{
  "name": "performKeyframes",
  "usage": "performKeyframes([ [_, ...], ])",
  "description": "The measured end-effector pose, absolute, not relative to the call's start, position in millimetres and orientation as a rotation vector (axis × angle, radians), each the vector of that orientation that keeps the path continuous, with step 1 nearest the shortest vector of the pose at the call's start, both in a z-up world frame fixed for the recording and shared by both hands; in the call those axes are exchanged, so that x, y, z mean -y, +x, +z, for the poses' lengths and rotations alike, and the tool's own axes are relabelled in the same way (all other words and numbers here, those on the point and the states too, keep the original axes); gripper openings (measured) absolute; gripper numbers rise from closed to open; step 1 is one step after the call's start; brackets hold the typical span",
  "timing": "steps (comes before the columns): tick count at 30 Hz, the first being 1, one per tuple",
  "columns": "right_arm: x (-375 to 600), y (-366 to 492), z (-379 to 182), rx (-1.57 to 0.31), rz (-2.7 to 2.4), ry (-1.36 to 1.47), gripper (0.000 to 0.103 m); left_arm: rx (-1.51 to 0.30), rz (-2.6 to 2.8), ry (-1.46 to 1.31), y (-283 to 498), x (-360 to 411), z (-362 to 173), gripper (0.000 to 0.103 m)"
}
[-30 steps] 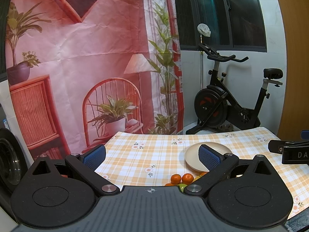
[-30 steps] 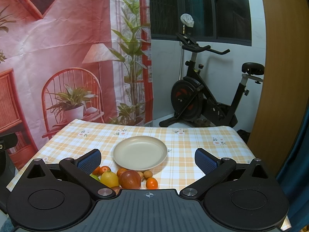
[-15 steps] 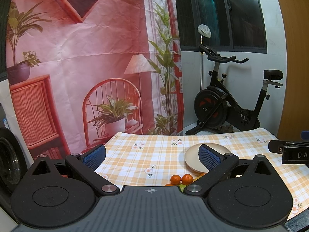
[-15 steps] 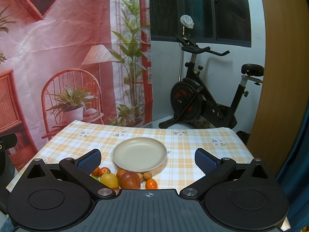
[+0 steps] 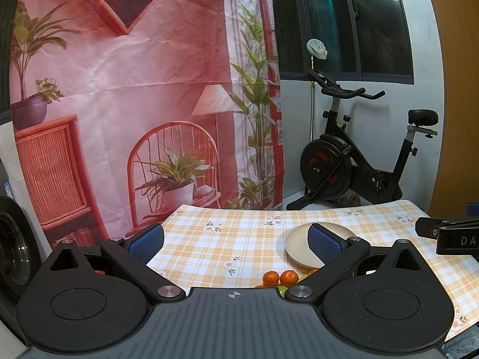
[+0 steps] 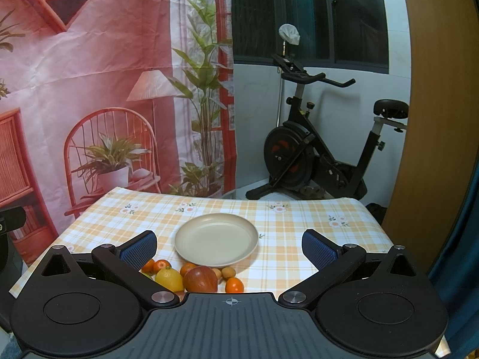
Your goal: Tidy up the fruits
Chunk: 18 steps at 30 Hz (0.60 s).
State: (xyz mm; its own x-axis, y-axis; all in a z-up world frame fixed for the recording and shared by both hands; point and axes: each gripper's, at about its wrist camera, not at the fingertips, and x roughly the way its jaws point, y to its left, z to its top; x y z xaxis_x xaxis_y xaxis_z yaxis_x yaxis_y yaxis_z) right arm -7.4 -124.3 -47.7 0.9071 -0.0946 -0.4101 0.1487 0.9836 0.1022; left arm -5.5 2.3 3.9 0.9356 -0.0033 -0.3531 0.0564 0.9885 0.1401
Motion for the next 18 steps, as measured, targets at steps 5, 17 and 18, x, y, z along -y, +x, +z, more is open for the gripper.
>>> performKeyframes([
  [5, 124.7, -8.2, -47.2, -0.415, -0.126, 0.133, 0.103, -0.36, -0.029, 0.149, -5.6, -2.5, 3.9, 0.103],
  [17, 124.3, -8.5, -48.0, -0.414, -0.126, 0.133, 0.103, -0.36, -0.03, 0.148, -6.1, -1.2, 3.8, 0.103],
  [18, 124.0, -8.2, -48.4, -0.414, -0.126, 0.133, 0.103, -0.36, -0.031, 0.147, -6.1, -1.3, 3.7, 0.103],
])
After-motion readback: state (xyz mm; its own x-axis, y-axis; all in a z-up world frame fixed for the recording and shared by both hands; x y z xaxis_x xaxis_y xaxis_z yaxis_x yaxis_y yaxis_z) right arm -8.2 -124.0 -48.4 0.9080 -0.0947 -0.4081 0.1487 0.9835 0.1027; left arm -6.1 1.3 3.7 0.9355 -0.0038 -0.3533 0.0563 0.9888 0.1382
